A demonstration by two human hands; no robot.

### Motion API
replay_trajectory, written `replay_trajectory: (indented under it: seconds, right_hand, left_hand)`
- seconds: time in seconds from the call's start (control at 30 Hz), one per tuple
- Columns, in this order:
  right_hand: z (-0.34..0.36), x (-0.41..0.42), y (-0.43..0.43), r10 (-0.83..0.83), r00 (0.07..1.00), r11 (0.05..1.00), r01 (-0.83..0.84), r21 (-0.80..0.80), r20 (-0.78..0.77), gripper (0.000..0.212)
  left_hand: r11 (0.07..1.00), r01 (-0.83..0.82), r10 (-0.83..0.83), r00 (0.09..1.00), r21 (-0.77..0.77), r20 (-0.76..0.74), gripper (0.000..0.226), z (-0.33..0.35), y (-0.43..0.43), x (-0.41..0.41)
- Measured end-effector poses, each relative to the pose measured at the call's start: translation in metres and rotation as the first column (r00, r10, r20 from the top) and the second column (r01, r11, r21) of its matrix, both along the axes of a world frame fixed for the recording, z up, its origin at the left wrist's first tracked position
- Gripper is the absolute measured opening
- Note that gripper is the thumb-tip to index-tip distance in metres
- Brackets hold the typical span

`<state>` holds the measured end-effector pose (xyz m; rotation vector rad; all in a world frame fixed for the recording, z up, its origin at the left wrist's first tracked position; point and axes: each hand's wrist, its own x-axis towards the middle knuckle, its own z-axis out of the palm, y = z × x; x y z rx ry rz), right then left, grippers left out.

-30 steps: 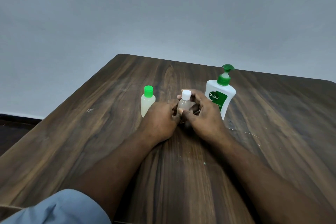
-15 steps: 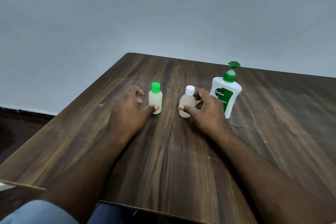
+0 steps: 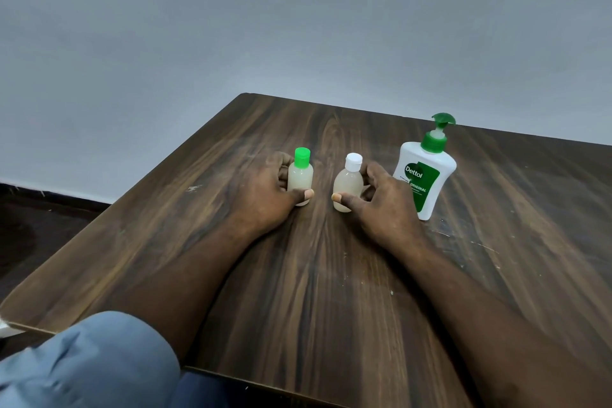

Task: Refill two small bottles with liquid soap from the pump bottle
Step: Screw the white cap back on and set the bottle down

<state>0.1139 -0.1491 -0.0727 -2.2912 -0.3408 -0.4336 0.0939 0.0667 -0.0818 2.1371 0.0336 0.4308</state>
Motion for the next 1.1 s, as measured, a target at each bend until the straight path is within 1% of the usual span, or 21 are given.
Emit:
replay_trajectory:
  seconds: [0.13, 0.23, 0.43, 0.5, 0.57, 0.63, 0.73, 0.83, 0.93, 1.0, 1.1]
  right_hand:
    - [0.0, 0.0, 0.001, 0.002, 1.0, 1.0, -0.002, -0.013, 0.011, 0.049]
    - [0.001, -0.001, 0.003, 0.006, 1.0, 1.0, -0.006, -0.008, 0.005, 0.049]
    - [0.001, 0.0, 0.008, 0.006, 1.0, 1.0, -0.006, -0.009, 0.003, 0.051]
    - [0.001, 0.0, 0.01, 0.001, 1.0, 1.0, -0.001, -0.023, 0.001, 0.053]
    - [0.002, 0.0, 0.011, 0.001, 1.0, 0.999, -0.002, -0.043, -0.005, 0.054]
    - [0.002, 0.0, 0.011, 0.0, 1.0, 0.999, -0.001, -0.054, -0.012, 0.052]
    - [0.003, -0.001, 0.011, -0.003, 1.0, 0.998, 0.002, -0.057, -0.015, 0.049]
    - [0.004, -0.003, 0.012, 0.007, 1.0, 0.999, -0.008, -0.05, -0.01, 0.049]
    - [0.006, -0.005, 0.013, 0.016, 1.0, 0.998, -0.017, -0.058, -0.011, 0.051]
    - [0.007, -0.005, 0.014, 0.022, 1.0, 0.998, -0.023, -0.053, -0.018, 0.053]
    - [0.007, -0.004, 0.013, 0.024, 1.0, 0.998, -0.025, -0.056, -0.02, 0.051]
  left_hand:
    - [0.999, 0.041, -0.04, 0.999, -0.021, 0.023, 0.054, -0.003, 0.0, 0.001]
    - [0.998, 0.057, -0.057, 0.998, -0.019, 0.007, 0.054, -0.002, -0.001, -0.001]
    - [0.997, 0.065, -0.066, 0.998, 0.031, 0.022, 0.05, 0.0, -0.002, -0.004]
    - [0.996, 0.071, -0.073, 0.996, 0.048, 0.044, 0.054, 0.0, -0.002, -0.004]
    - [0.996, 0.084, -0.085, 0.994, 0.03, 0.061, 0.063, 0.0, -0.002, -0.005]
    - [0.994, 0.106, -0.109, 0.991, 0.036, 0.073, 0.067, 0.001, -0.001, -0.004]
    - [0.989, 0.149, -0.149, 0.987, 0.002, 0.054, 0.056, 0.002, -0.002, -0.005]
    - [0.99, 0.138, -0.133, 0.984, -0.04, 0.116, 0.041, 0.005, -0.008, -0.006]
    - [0.989, 0.085, -0.064, 0.983, -0.119, 0.174, 0.024, 0.007, -0.013, -0.003]
    - [0.984, 0.083, -0.048, 0.974, -0.155, 0.22, 0.022, 0.008, -0.015, -0.003]
    - [0.98, 0.117, -0.073, 0.963, -0.158, 0.26, 0.022, 0.01, -0.014, -0.005]
